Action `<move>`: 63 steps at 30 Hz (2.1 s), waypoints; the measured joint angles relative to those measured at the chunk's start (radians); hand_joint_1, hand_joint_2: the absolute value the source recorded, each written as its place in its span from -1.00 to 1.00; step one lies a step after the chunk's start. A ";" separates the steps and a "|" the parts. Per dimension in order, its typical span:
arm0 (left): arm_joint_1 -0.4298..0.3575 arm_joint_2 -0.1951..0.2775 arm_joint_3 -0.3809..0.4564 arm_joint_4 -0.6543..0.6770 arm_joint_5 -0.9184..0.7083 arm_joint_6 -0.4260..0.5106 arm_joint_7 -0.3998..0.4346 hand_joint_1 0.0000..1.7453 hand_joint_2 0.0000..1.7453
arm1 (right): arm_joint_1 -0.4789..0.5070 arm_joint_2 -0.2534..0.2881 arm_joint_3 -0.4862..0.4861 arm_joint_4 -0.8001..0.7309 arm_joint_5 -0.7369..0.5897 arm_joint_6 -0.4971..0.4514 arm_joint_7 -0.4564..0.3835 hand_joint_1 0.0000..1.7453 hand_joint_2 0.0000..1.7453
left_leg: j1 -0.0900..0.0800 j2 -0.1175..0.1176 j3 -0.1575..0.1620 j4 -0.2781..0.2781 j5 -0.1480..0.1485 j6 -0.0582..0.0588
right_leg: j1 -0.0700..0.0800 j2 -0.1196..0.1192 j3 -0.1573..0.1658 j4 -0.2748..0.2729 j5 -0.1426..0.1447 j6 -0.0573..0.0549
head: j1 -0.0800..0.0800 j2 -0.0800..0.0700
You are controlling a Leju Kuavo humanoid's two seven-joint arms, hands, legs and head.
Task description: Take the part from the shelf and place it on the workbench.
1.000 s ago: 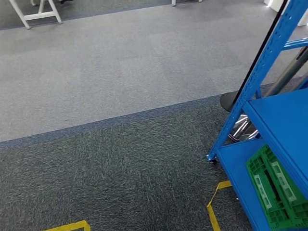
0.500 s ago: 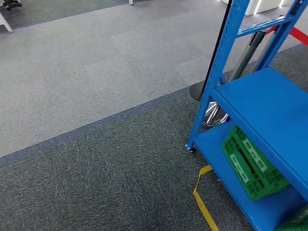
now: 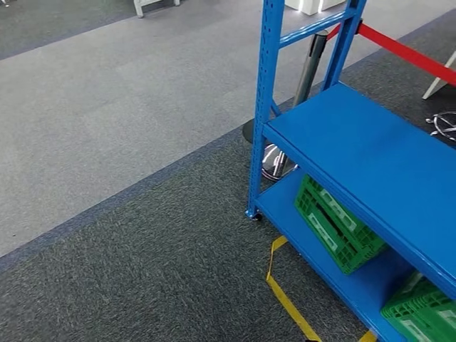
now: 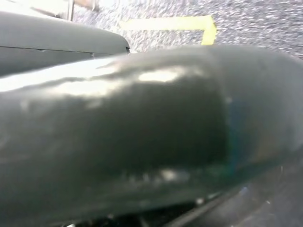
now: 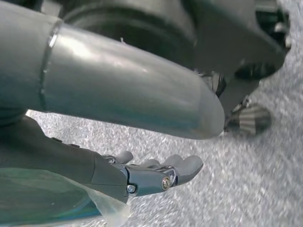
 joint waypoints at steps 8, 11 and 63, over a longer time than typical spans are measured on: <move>-0.003 0.012 0.000 0.000 0.017 0.001 0.002 -1.00 -1.00 | -0.004 0.003 0.027 0.000 0.075 -0.034 0.006 -1.00 -1.00 | 0.000 0.009 0.047 -0.145 0.048 0.028 | -0.002 -0.034 -0.066 0.078 -0.042 0.034 | 0.007 0.000; 0.002 0.014 0.001 0.000 0.018 -0.005 0.003 -1.00 -1.00 | -0.012 0.003 0.028 0.000 0.064 -0.032 0.003 -1.00 -1.00 | -0.005 0.053 0.044 -0.144 0.048 0.032 | -0.003 -0.071 -0.148 0.255 -0.122 0.042 | 0.009 0.000; 0.006 -0.004 -0.115 0.000 -0.090 0.185 -0.052 -1.00 -1.00 | -0.005 0.015 0.034 0.000 0.141 -0.107 -0.109 -1.00 -1.00 | 0.002 0.011 0.033 -0.093 0.027 -0.005 | -0.001 -0.029 -0.004 0.011 -0.011 0.004 | 0.013 0.000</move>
